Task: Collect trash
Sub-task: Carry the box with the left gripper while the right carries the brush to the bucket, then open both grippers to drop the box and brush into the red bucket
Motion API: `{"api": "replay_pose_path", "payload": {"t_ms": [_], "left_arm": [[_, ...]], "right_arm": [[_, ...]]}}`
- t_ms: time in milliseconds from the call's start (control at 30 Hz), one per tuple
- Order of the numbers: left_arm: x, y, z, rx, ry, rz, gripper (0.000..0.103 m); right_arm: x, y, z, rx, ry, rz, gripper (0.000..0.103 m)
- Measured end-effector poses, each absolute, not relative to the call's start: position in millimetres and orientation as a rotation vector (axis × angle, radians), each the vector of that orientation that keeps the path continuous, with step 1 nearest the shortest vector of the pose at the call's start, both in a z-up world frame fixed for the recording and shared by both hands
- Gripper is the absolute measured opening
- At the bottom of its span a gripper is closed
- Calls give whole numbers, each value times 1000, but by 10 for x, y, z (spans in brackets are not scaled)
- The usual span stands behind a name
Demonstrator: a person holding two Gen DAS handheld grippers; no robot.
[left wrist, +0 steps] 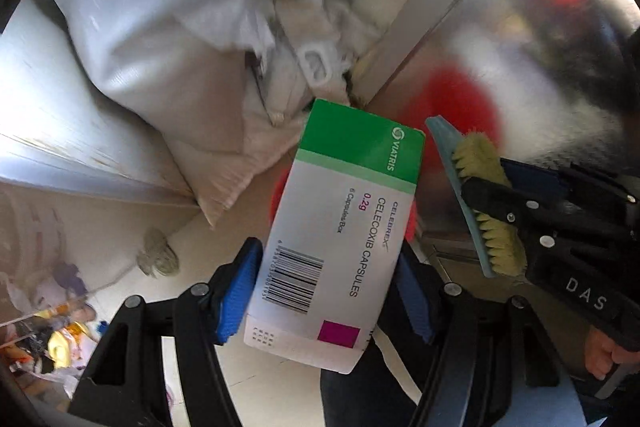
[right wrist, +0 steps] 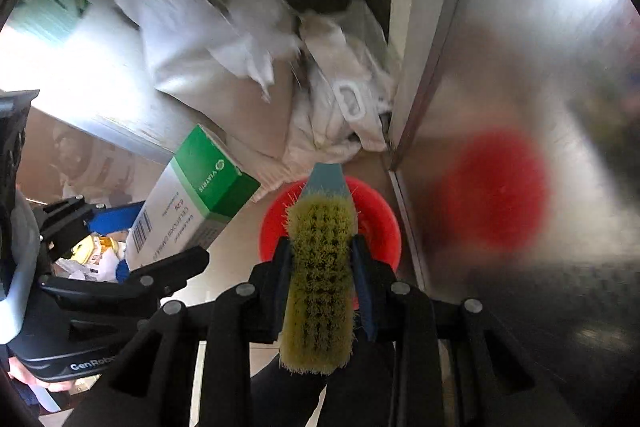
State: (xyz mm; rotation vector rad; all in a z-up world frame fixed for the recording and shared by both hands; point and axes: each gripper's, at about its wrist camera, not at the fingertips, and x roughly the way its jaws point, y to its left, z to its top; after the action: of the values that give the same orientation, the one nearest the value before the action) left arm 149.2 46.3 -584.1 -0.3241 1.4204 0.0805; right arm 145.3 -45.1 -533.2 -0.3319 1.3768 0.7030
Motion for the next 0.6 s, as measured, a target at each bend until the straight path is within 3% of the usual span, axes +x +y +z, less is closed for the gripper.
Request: {"api": "replay_pose_path", "payload": {"t_ms": [233,600], "left_arm": [[1579,330,-6507,-301,1492,48,64],[1565,267,-6868,-253,1531,13,64]], "right_arm": [[1577,-550,-6039,-345,1449,666,27],[1638,-584,-6615,-328,1503,690,27]]}}
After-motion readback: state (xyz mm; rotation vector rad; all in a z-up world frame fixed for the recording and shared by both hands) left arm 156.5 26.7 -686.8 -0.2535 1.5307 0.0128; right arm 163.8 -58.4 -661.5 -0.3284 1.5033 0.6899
